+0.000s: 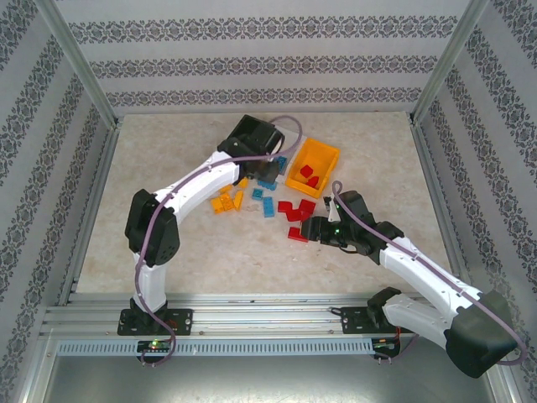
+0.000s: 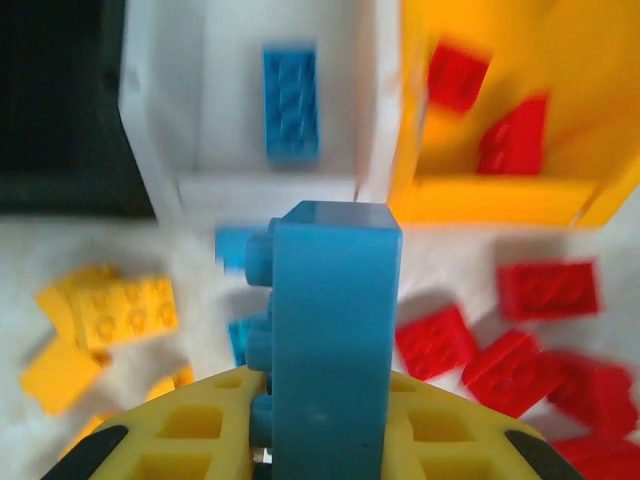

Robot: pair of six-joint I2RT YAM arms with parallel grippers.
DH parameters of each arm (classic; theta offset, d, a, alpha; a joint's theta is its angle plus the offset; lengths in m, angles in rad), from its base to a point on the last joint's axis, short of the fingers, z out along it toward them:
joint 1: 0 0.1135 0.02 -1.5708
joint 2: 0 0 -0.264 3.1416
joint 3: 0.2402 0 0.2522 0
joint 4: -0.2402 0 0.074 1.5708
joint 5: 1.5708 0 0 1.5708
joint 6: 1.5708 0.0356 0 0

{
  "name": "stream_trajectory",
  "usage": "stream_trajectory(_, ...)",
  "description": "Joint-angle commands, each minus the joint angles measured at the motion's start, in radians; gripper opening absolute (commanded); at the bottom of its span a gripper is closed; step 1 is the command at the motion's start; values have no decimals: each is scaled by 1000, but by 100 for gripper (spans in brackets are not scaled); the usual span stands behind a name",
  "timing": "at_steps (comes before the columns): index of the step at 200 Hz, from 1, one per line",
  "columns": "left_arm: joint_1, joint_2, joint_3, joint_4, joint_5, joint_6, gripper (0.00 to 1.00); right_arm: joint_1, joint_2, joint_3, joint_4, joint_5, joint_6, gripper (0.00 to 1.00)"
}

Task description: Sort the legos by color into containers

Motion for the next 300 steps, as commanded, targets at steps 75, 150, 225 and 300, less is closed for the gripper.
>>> stream_trajectory(75, 36, 483, 614, -163, -113, 113, 19, -18, 46, 50, 15, 18, -28, 56)
stream_trajectory(150, 57, 563, 667, -168, -88, 97, 29, -24, 81, 44, 38, 9, -28, 56)
stream_trajectory(225, 59, 515, 669, -195, -70, 88, 42, -21, 64, 59, 13, 15, -20, 56)
stream_trajectory(300, 58, 134, 285, -217, -33, -15, 51, 15, 198, 172, -284, 124, -74, 73)
